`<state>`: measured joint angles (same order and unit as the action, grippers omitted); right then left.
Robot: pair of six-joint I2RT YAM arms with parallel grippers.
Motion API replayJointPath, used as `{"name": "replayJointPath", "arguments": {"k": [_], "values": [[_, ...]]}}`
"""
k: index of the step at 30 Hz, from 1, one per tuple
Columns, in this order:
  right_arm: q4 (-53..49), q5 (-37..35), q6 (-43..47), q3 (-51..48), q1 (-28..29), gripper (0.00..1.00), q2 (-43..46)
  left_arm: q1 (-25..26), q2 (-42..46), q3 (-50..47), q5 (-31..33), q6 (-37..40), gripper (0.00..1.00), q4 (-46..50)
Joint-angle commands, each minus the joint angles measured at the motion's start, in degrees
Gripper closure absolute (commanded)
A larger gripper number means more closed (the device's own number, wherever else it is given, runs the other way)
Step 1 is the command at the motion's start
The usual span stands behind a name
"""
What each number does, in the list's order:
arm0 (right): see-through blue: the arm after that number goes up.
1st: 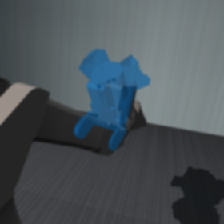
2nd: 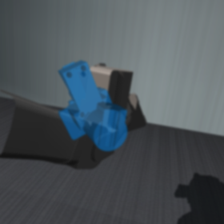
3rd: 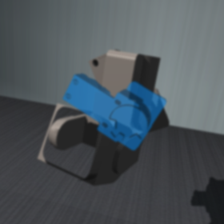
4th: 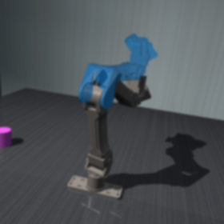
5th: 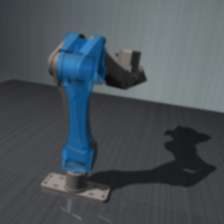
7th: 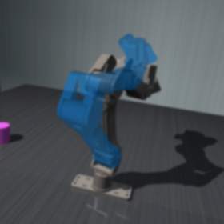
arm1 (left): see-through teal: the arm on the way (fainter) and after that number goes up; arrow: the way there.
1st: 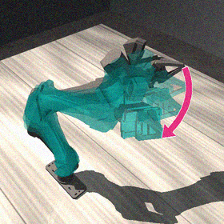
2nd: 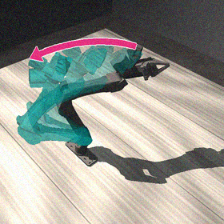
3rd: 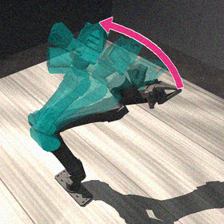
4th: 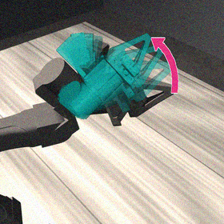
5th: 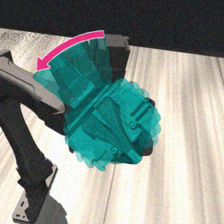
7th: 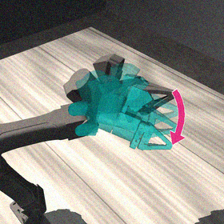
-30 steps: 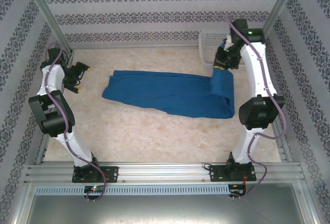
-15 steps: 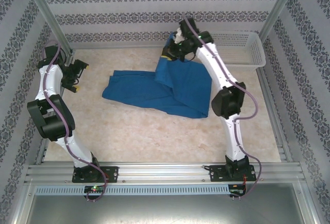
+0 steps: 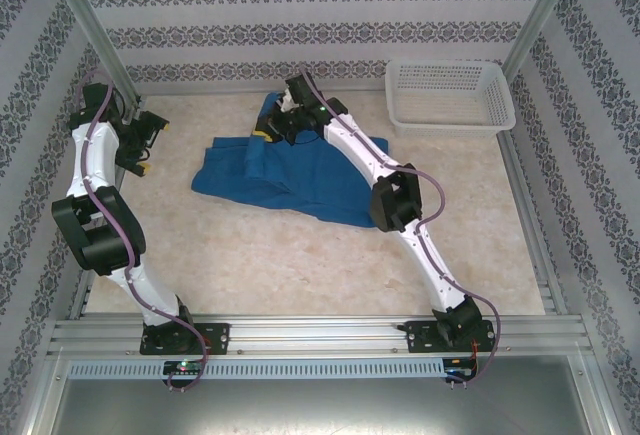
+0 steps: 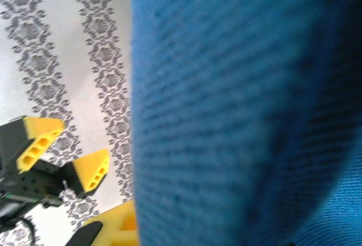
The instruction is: Roll up the long pants
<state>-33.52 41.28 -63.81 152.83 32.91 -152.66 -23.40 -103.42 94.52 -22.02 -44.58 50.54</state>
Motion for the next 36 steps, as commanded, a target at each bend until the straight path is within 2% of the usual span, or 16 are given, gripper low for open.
{"name": "replayJointPath", "arguments": {"k": [1,12,18,19,21,22,24,26,30,31,32,33,34,35,36], "values": [[8.9,3.5,-4.9,3.5,1.0,1.00,0.4,-0.7,2.2,1.3,0.9,1.5,0.00,2.5],[14.9,4.2,-11.6,3.5,4.5,1.00,-4.1,-0.8,2.2,1.3,0.6,1.9,0.00,2.5],[19.5,4.8,-15.8,3.5,6.3,0.93,-6.1,-0.8,2.1,1.1,0.4,1.6,0.00,2.1],[20.3,4.8,-16.4,3.5,6.5,0.82,-6.4,-0.8,2.1,1.0,0.4,1.5,0.00,2.1],[22.0,4.6,-17.9,3.5,7.0,0.46,-7.1,-0.8,2.3,0.4,0.3,1.3,0.00,1.6],[23.2,4.6,-19.0,3.6,7.2,0.32,-7.5,-0.8,2.4,0.1,0.2,1.1,0.00,1.3],[26.0,5.1,-20.8,3.9,7.1,0.17,-8.2,-0.7,2.5,-0.3,0.1,0.9,0.00,1.2],[26.3,5.5,-20.8,5.1,6.8,0.14,-8.5,-0.8,2.6,-0.6,-0.1,0.9,0.00,1.1],[20.6,7.4,-15.2,5.0,5.4,0.21,-5.5,-0.7,3.2,-1.5,-0.5,0.1,0.00,0.5],[17.5,8.0,-12.0,4.4,4.7,0.27,-4.0,-0.7,3.5,-1.8,-1.1,0.0,0.03,0.1],[14.3,8.4,-8.8,3.6,4.0,0.39,-2.4,-0.7,3.7,-2.1,-1.6,-0.2,0.09,-0.3],[9.9,8.3,-4.0,2.6,3.1,0.63,-0.3,-0.4,4.1,-2.8,-2.0,-0.7,0.18,-0.9],[2.5,6.8,1.6,2.0,2.0,0.94,2.0,0.1,4.6,-3.7,-2.0,-1.2,0.34,-1.5],[-3.8,4.7,7.6,1.3,0.8,1.00,4.1,0.9,5.0,-4.4,-1.8,-1.4,0.63,-2.2],[-10.8,1.3,14.1,0.5,-0.8,1.00,6.7,2.2,5.5,-5.2,-1.2,-1.4,0.91,-2.6]]}}
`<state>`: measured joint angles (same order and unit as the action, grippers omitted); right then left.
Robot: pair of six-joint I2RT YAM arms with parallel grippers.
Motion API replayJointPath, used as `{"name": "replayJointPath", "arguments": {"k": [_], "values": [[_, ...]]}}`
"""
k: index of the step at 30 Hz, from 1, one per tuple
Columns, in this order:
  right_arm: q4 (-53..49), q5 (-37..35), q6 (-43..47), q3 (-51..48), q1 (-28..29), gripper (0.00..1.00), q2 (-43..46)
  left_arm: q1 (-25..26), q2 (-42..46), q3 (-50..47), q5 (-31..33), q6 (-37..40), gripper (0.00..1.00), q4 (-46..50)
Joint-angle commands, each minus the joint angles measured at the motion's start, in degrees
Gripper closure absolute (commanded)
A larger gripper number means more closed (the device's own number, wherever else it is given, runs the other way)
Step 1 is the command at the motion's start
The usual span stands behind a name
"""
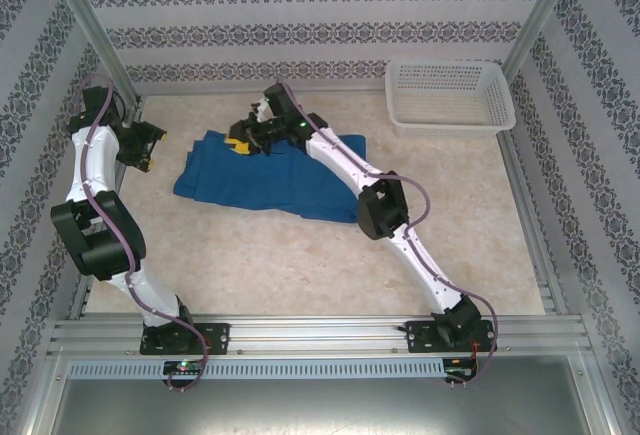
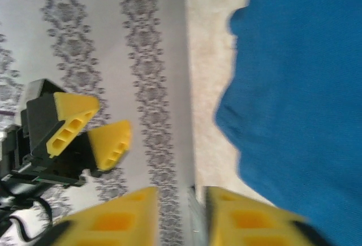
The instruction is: Roll up the long pants
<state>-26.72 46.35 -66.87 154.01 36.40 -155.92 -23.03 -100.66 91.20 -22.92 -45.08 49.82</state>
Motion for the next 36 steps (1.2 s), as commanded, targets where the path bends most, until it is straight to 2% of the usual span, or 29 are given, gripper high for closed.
{"name": "replayJointPath", "arguments": {"k": [1,4,7,11,14,17,21,24,29,32,36], "values": [[-23.8,-8.0,22.8,-2.2,-5.8,1.00,12.4,3.8,3.1,-2.6,0.5,-1.0,1.00,-2.3],[-36.2,-22.0,35.4,-6.4,-9.9,1.00,17.9,10.8,3.0,-4.5,2.2,-1.5,1.00,-4.9],[-44.2,-31.8,44.0,-9.2,-12.8,1.00,18.7,17.8,1.5,-6.5,4.9,-4.0,1.00,-7.4],[-48.0,-43.4,50.5,-15.5,-13.3,1.00,19.0,23.8,-1.6,-9.9,6.1,-8.6,1.00,-12.5],[-42.8,-44.7,51.8,-24.3,-13.2,1.00,21.3,27.9,-4.7,-11.4,7.8,-11.6,1.00,-17.4],[-38.9,-44.7,52.3,-29.0,-13.0,1.00,22.1,30.7,-10.9,-6.5,11.1,-11.1,1.00,-15.0],[-37.0,-44.9,53.9,-29.8,-12.4,1.00,20.5,32.6,-18.1,0.9,13.1,-11.1,1.00,-10.4],[-36.2,-45.1,54.6,-30.7,-11.8,1.00,19.6,33.5,-21.0,3.4,14.4,-11.6,1.00,-10.1],[-37.1,-53.2,57.7,-35.8,-7.7,1.00,19.9,33.6,-27.7,10.0,16.1,-11.3,1.00,-6.5],[-36.1,-56.9,58.0,-41.8,-5.5,1.00,21.5,33.5,-32.8,16.3,16.6,-10.0,1.00,-3.7],[-32.1,-57.1,57.1,-52.4,-2.8,1.00,25.6,33.5,-39.0,25.8,15.9,-8.2,1.00,-0.1]]}}
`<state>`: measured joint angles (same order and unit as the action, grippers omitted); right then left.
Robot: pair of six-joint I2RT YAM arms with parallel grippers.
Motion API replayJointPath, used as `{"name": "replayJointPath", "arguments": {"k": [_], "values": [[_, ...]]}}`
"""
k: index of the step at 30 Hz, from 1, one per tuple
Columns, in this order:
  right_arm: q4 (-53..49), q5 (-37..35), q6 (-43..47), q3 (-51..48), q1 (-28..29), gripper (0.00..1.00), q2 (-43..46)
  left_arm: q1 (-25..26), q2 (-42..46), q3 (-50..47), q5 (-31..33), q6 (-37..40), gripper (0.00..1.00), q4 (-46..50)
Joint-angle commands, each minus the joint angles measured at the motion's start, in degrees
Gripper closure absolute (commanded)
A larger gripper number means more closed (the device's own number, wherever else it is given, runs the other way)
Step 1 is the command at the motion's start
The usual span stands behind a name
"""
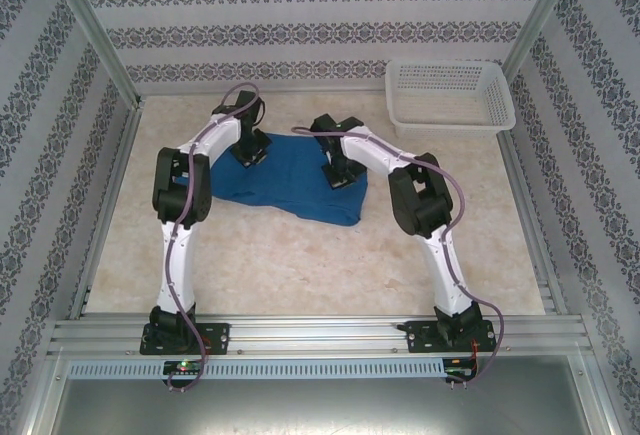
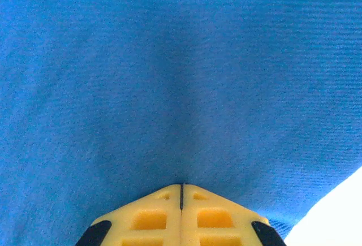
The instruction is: Roll up the long pants
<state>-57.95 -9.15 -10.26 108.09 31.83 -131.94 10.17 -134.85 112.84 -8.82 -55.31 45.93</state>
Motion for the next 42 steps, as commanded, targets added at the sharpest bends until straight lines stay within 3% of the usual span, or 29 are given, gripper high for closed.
{"name": "replayJointPath", "arguments": {"k": [1,5,11,17,24,26,27,29,31,32,33,34,35,36,38,42], "values": [[0.3,-1.4,0.0,-9.1,2.7,1.00,3.0,0.3,-6.3,6.6,1.5,2.4,1.00,4.8],[3.6,0.4,-2.1,-17.7,7.2,1.00,7.3,0.4,-10.2,12.9,-0.9,2.7,1.00,6.5],[7.3,5.9,-8.7,-24.0,16.5,1.00,11.4,0.9,-11.7,12.5,-6.3,0.4,1.00,1.8],[11.6,14.9,-14.7,-21.7,25.3,1.00,9.7,4.0,-13.0,13.3,-10.1,0.8,1.00,-2.2],[10.2,15.5,-14.7,-14.2,28.7,1.00,10.8,4.6,-12.5,17.0,-14.1,2.8,0.96,-2.6],[7.6,13.6,-13.1,-11.0,28.5,1.00,11.9,4.6,-10.1,17.4,-14.6,3.8,0.85,-2.1],[6.6,12.3,-12.5,-9.7,28.4,1.00,12.5,4.5,-8.8,17.7,-14.4,4.5,0.73,-1.5],[5.6,10.8,-11.0,-8.2,27.6,1.00,14.7,4.2,-4.8,18.4,-12.5,7.6,0.31,0.5],[5.7,10.7,-10.2,-8.3,26.0,1.00,17.6,3.5,-0.3,18.5,-8.7,10.8,0.01,3.0],[5.9,10.7,-9.8,-8.7,24.9,0.99,19.4,3.0,2.0,18.4,-6.4,12.2,0.00,4.8],[6.1,10.7,-9.7,-9.3,24.0,0.80,21.1,2.2,4.3,18.4,-4.8,13.6,0.00,6.7],[6.3,10.9,-9.4,-10.2,22.5,0.51,23.1,1.5,6.8,18.0,-3.7,14.7,0.00,9.1],[6.5,11.3,-9.1,-11.4,20.9,0.30,25.4,0.9,9.5,16.6,-3.1,15.2,0.00,11.5],[6.9,11.6,-8.9,-12.9,19.2,0.21,27.4,0.5,12.0,13.9,-2.8,15.1,0.00,12.5],[8.8,14.5,-8.2,-17.4,14.0,0.14,31.9,0.4,21.3,1.8,-3.0,13.4,0.00,9.6],[14.9,25.4,-9.4,-28.1,1.8,0.13,39.3,0.4,41.9,-29.9,-3.2,3.5,0.00,-3.6]]}}
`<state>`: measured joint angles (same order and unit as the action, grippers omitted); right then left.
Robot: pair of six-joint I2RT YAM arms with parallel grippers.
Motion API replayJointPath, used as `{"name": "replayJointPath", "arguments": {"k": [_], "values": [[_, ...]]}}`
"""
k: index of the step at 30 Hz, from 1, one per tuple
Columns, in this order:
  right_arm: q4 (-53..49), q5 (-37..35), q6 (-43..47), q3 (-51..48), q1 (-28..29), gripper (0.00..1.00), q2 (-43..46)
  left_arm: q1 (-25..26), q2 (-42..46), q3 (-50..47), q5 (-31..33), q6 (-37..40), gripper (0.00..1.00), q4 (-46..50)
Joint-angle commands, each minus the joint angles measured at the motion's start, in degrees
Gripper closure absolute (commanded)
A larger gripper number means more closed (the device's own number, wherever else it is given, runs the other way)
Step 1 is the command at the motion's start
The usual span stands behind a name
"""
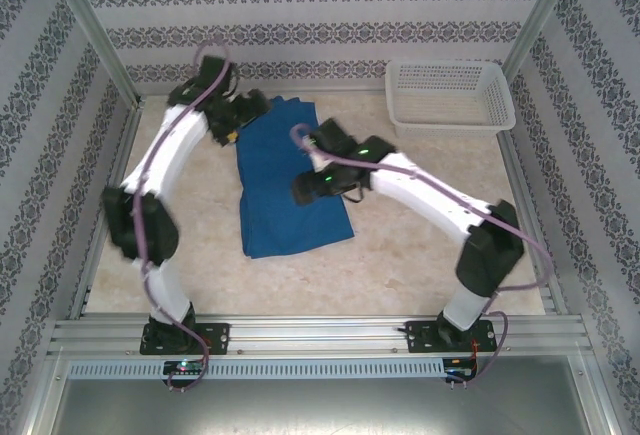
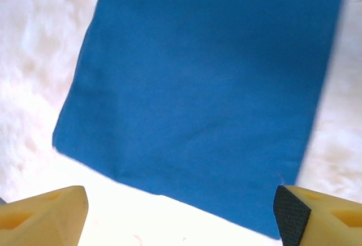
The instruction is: Roll up the long pants
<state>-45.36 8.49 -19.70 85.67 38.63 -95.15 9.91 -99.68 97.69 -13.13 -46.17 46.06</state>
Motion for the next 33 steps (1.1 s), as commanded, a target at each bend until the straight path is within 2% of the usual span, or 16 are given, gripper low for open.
{"name": "replayJointPath", "arguments": {"k": [1,4,6,9,12,17,19,23,26,29,33], "values": [[3.0,9.2,0.0,-7.6,-7.7,0.14,3.8,0.8,11.3,-22.0,1.5,-9.0,0.00,-6.3],[2.7,7.7,2.2,-10.8,-11.2,0.13,5.6,2.2,22.8,-39.9,2.3,-17.8,0.00,-14.1],[3.5,7.6,2.8,-12.9,-11.5,0.13,6.5,4.0,27.7,-47.1,4.6,-21.5,0.00,-16.4],[5.8,6.2,3.1,-16.5,-10.0,0.14,7.3,5.6,31.1,-50.9,7.1,-23.3,0.00,-15.0],[6.1,2.0,5.6,-17.6,-4.8,0.16,6.9,5.9,31.0,-49.8,7.8,-21.1,0.00,-13.4],[3.3,-15.4,10.8,-16.0,10.7,0.17,3.9,5.9,25.9,-40.8,8.0,-14.8,0.00,-10.2],[2.3,-19.3,11.0,-14.8,13.9,0.17,2.4,5.9,22.7,-36.0,7.8,-12.4,0.00,-9.6],[3.2,-22.1,10.6,-14.9,16.0,0.18,2.7,5.8,12.9,-24.7,7.2,-7.7,0.00,-8.8],[3.9,-23.7,11.9,-15.0,17.1,0.16,4.3,5.8,2.7,-12.7,7.1,-2.9,0.00,-4.1],[3.2,-24.6,13.1,-14.6,17.4,0.13,6.0,5.6,-6.8,-1.0,6.3,0.5,0.00,0.5],[2.2,-24.9,15.0,-13.1,16.4,0.12,7.8,5.7,-17.2,9.7,3.3,3.0,0.00,3.8]]}}
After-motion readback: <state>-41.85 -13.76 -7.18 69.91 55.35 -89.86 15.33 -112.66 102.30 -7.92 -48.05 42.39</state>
